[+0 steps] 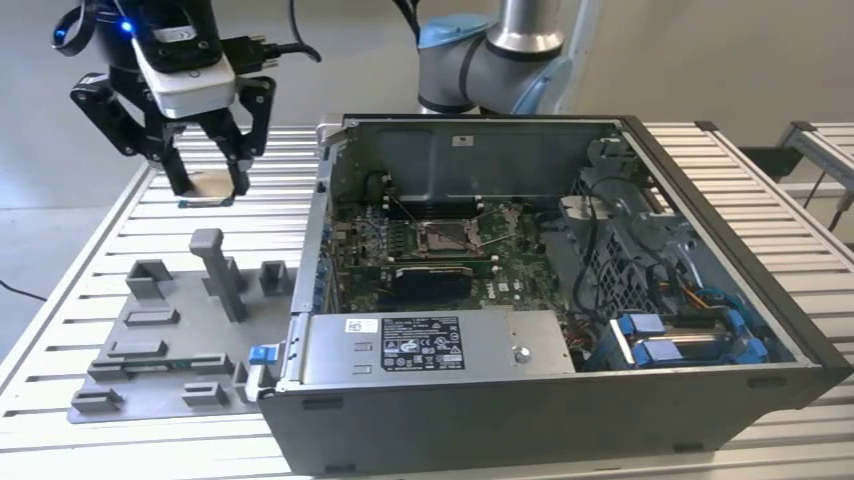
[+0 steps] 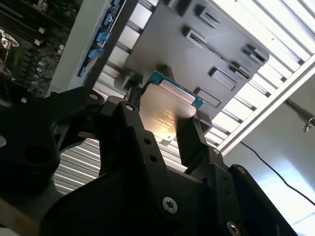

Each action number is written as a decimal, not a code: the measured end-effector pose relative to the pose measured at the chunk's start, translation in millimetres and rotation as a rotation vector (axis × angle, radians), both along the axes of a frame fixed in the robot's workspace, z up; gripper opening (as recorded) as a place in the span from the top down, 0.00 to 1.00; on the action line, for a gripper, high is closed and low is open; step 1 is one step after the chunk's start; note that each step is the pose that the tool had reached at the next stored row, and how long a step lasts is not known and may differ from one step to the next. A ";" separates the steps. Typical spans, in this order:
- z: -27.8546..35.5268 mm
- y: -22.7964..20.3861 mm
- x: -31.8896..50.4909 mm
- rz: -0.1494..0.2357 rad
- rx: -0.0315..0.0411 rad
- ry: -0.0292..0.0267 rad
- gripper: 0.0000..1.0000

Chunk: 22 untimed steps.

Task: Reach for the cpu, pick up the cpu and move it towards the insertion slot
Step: 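Pick up the cpu and move it towards the insertion slot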

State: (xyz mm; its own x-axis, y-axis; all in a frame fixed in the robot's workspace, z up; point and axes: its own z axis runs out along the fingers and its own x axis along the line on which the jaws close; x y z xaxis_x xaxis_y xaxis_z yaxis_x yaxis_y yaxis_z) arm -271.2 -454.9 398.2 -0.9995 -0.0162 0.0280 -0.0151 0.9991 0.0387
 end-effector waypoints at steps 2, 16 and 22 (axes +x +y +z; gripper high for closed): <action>0.0 0.0 9.0 0.000 0.0000 0.0000 1.00; 0.0 0.0 72.9 0.000 0.0000 0.0000 1.00; 0.0 0.0 100.0 0.000 0.0000 0.0000 1.00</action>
State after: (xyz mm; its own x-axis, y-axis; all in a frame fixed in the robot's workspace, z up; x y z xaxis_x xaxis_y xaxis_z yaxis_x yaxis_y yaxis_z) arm -171.2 -454.9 398.2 -0.9995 -0.0162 0.0280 -0.0151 0.9991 0.0387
